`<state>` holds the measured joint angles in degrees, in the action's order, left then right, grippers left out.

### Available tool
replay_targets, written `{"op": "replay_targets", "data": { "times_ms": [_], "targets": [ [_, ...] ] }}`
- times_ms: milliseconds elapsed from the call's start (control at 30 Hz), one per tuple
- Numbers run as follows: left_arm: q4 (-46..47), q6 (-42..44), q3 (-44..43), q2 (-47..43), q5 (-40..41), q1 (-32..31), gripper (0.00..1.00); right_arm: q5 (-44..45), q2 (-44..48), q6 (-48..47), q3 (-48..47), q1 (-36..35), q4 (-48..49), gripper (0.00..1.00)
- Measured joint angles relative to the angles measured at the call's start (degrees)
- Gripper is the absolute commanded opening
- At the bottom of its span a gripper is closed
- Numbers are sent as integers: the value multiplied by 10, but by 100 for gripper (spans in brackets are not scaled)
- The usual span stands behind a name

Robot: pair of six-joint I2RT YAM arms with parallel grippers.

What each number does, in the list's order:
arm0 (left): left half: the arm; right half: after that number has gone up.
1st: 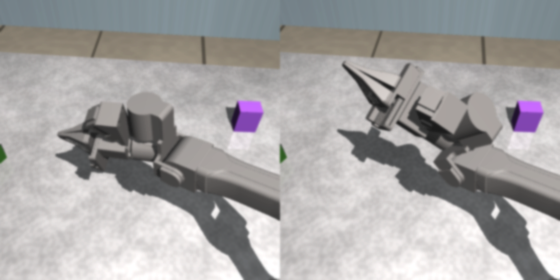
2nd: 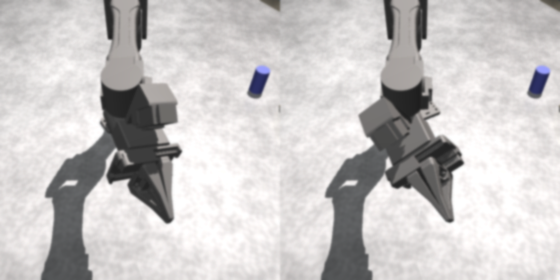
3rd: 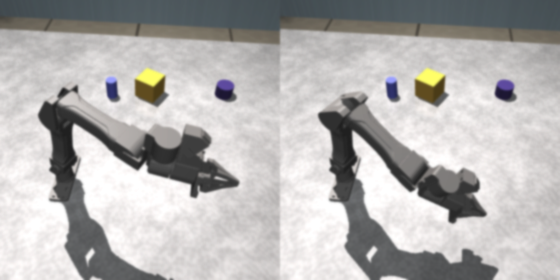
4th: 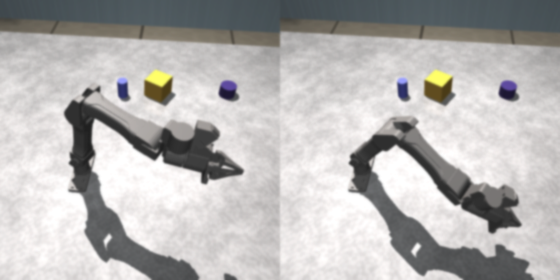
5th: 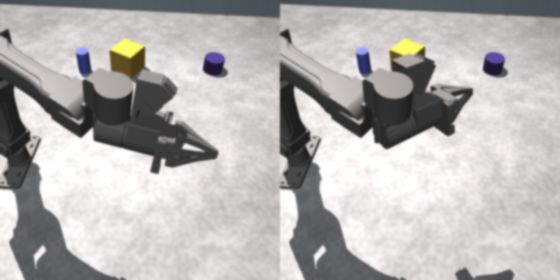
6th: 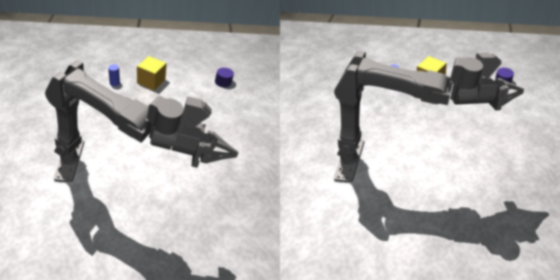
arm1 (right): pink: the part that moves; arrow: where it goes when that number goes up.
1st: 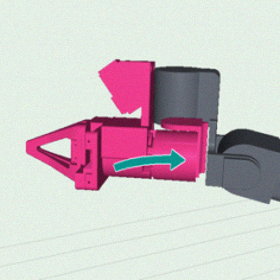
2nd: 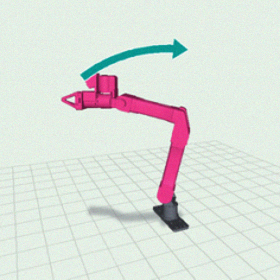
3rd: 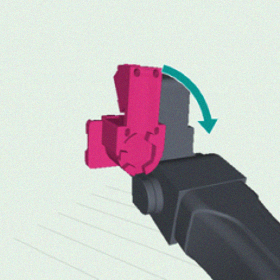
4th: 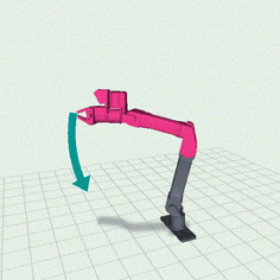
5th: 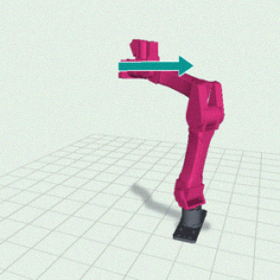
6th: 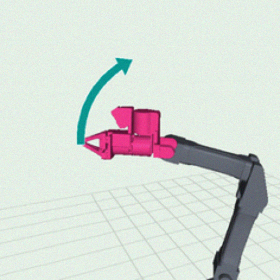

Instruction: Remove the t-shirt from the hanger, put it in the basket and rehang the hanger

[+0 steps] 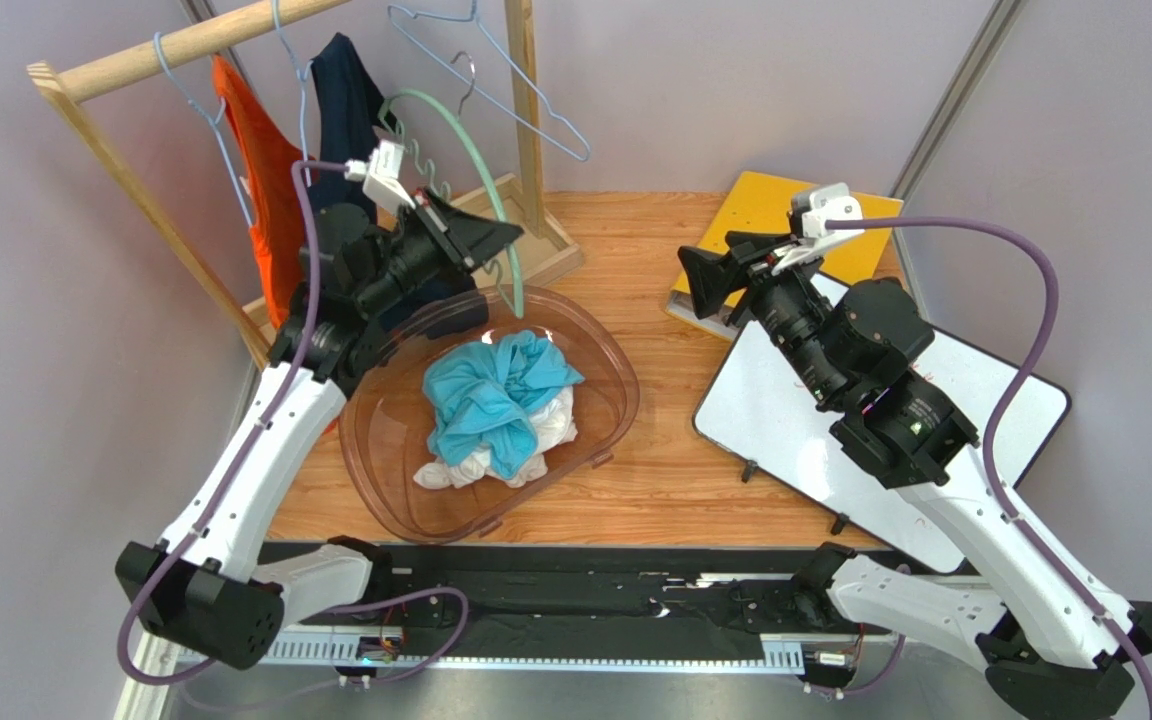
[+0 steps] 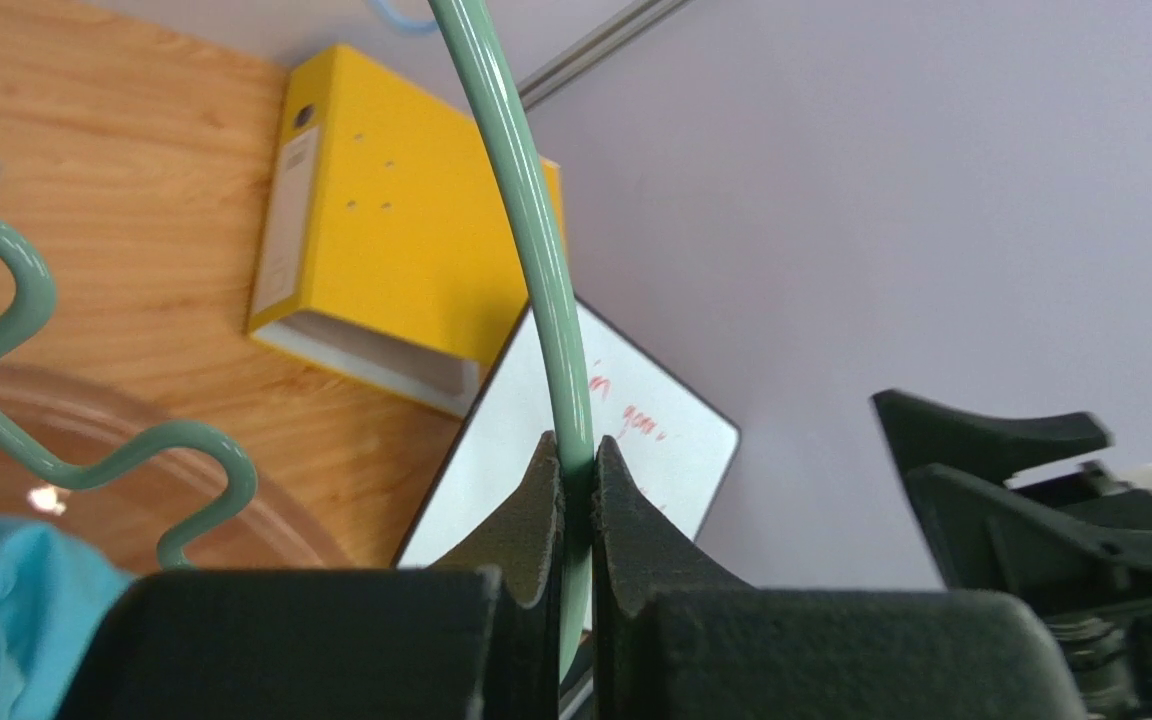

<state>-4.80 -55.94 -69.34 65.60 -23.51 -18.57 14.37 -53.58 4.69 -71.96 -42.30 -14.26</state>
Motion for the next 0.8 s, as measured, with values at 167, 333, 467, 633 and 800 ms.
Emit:
{"op": "replay_targets", "data": {
  "times_ms": [167,333,467,633,800],
  "targets": [
    [90,-71,-64,57,-63,56,0,3,5,0,0,0,2,63],
    [182,-161,-112,125,-102,105,0,4,9,0,3,0,4,63],
    [235,-218,-171,192,-128,115,0,4,11,0,7,0,4,63],
    [260,-265,-220,238,-139,115,0,4,12,0,8,0,4,63],
    [254,-277,-234,245,-133,115,0,3,12,0,8,0,4,63]
  ]
}}
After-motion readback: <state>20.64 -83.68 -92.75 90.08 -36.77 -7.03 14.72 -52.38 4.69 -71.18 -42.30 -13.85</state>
